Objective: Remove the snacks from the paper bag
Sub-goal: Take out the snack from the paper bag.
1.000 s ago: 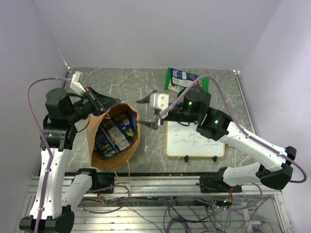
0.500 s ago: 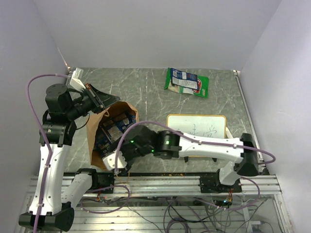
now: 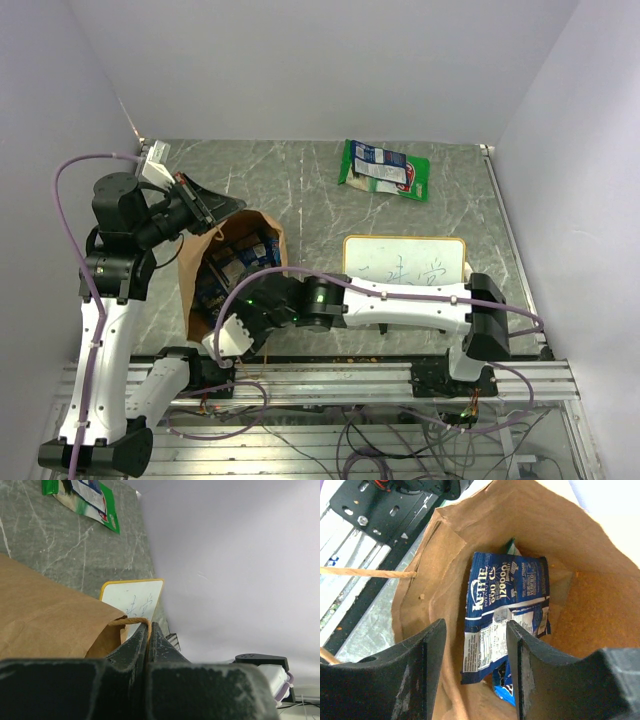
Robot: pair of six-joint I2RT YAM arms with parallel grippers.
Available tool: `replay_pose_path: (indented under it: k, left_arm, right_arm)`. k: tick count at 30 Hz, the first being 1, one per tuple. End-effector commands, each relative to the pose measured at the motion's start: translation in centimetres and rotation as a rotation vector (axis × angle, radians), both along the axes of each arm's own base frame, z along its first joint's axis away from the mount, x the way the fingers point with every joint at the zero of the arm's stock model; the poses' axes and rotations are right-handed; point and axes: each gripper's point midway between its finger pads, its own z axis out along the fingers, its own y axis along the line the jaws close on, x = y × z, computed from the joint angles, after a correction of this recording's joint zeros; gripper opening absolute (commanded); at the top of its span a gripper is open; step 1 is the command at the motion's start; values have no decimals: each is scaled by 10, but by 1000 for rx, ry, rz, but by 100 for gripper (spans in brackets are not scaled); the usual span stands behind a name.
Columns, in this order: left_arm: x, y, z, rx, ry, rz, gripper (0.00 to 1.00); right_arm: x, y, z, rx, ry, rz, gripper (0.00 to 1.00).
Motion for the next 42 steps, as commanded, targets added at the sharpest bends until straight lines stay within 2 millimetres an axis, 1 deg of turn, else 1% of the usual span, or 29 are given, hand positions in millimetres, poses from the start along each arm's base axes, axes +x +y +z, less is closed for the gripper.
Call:
replay_pose_path:
  k: [1,5,10,15,19,25,31,34,37,39,40,42]
  left_arm:
    - [-7,2,20,13,-71,7,7]
    - [-6,1,19,14,-69,4,7]
    - [-4,1,19,14,-68,5,7]
    - [-2,1,18,18,-66,-1,7]
    - [-2,1,19,19,-69,-3,7]
    - [-2,2,21,31,-75,1,7]
    - [-2,2,22,32,-73,-1,7]
    - [-2,2,22,34,-72,1,7]
    - [-2,2,22,33,-69,4,7]
    - [-2,2,21,34,-67,5,7]
    - [-2,2,20,33,-64,6,7]
    - [-2,3,21,34,-64,7,7]
  right_arm:
    - [5,8,-10,-37,-43,9,50]
    - [10,14,-18,-59,-65,6,50]
    - [15,19,-31,-76,-94,20,57]
    - [27,29,-37,-64,-104,7,57]
    - [36,35,-41,-47,-115,-10,56]
    - [51,37,-52,-53,-135,-40,53]
    - [64,40,-54,-23,-150,-75,49]
    - [71,41,-53,-4,-153,-93,46]
    - [74,41,-52,-1,-155,-101,40]
    - [76,41,-51,4,-155,-108,33]
    - [76,41,-49,8,-154,-109,27]
    - [74,40,-47,12,-152,-97,19]
